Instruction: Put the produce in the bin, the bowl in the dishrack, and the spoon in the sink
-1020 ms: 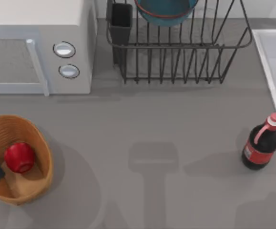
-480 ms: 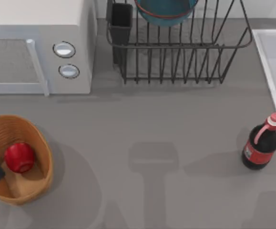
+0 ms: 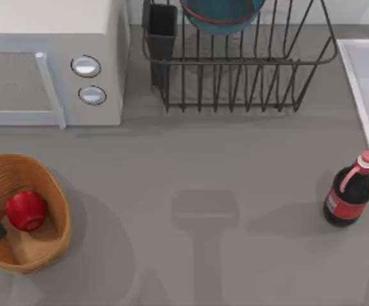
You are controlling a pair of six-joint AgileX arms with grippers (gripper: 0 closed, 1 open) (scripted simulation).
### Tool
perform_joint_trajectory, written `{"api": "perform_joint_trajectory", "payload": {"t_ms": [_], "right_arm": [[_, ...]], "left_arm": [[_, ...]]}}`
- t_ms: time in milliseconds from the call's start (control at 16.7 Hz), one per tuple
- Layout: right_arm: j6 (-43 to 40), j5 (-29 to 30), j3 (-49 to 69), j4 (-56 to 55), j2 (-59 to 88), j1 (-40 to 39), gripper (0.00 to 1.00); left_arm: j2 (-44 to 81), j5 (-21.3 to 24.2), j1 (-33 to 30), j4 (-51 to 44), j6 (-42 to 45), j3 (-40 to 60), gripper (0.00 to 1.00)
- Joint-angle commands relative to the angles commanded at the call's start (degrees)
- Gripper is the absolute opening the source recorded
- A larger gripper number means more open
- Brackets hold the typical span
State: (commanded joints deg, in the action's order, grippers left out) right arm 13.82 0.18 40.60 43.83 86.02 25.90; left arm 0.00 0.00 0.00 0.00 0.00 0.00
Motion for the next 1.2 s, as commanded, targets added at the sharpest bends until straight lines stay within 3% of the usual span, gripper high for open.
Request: {"api": "perform_joint_trajectory", "payload": {"t_ms": [240,540,1200], "right_arm": [[0.1,0.0,-5.1,-9.5,4.7,0.0,1.0],[0.1,0.0,-5.8,-10.7,5.3,0.0,1.0],[0.1,0.0,-5.8,-10.7,5.3,0.0,0.17]], "left_arm": [[0.0,0.0,0.0,0.0,0.0,0.0,1.0],[0.0,0.0,0.0,0.0,0.0,0.0,1.0],[0.0,0.0,0.0,0.0,0.0,0.0,1.0]]}}
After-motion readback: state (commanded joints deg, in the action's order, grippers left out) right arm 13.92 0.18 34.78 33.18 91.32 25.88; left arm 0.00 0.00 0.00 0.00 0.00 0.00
